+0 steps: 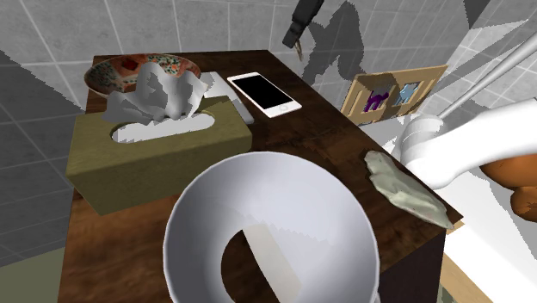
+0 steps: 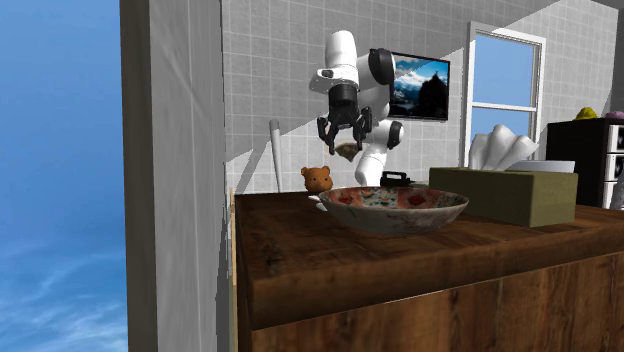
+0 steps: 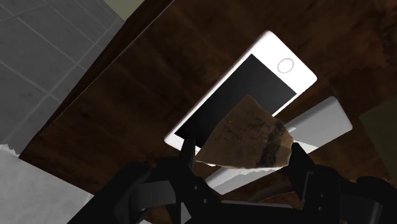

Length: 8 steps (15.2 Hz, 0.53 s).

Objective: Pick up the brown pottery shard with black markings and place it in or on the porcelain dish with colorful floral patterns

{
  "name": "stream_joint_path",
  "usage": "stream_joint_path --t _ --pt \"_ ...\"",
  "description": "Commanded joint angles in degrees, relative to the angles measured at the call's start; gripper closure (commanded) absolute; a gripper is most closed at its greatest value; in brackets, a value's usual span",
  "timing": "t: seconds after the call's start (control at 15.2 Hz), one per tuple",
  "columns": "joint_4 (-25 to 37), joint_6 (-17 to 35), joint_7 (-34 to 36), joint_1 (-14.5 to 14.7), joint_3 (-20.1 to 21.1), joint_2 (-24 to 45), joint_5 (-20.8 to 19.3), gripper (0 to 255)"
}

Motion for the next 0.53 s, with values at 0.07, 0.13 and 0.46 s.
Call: stream_joint_path --t 0.07,0.13,0.46 --pt "2.2 -1.5 0.4 -0.1 -0.1 0.7 -0.2 255" --pt "3.5 -0.7 1.1 -0.2 0.9 2.6 -0.1 255" --pt "11.2 2.7 5.1 -0.9 5.7 12.6 -0.8 255"
